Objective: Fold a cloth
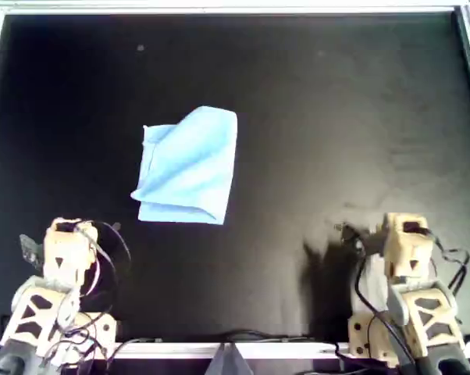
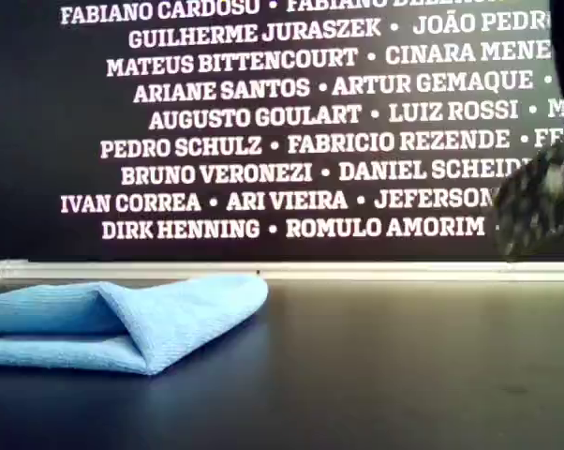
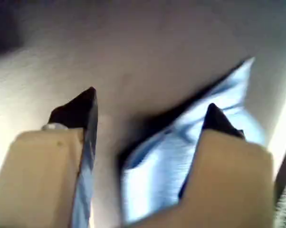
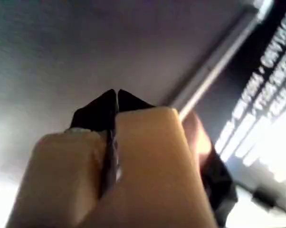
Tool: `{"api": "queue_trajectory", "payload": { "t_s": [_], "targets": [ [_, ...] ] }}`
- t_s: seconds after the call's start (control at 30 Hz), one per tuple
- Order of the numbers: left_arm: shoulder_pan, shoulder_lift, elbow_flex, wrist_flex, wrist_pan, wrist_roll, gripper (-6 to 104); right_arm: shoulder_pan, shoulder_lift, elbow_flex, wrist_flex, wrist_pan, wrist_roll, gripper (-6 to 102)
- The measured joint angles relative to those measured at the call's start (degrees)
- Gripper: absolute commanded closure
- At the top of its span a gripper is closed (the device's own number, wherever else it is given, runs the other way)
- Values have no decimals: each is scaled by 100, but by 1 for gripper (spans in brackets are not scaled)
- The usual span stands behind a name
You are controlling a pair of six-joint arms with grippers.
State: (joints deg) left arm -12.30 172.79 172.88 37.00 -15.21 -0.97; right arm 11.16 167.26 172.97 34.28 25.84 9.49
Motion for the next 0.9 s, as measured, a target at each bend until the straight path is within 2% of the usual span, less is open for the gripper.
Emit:
{"api": "queue_trajectory", "payload": {
  "t_s": [0.2,0.27,0.43,0.53,0.67,0.77,0.9],
  "targets": [
    [466,264,0,0,0,0,19,-299,624,0,18,0,0,97],
    [536,272,0,9,0,0,19,-334,861,0,18,0,0,97],
    [563,272,0,44,0,0,19,-360,896,0,35,0,0,97],
    [598,272,0,334,0,0,19,-360,896,0,149,0,0,97],
    [668,299,0,993,0,0,19,-360,896,0,1020,0,0,97],
    [668,299,0,1020,0,0,19,-360,896,0,1617,0,35,97],
    [668,316,0,1020,0,0,19,-360,905,0,1652,0,26,97]
  ]
}}
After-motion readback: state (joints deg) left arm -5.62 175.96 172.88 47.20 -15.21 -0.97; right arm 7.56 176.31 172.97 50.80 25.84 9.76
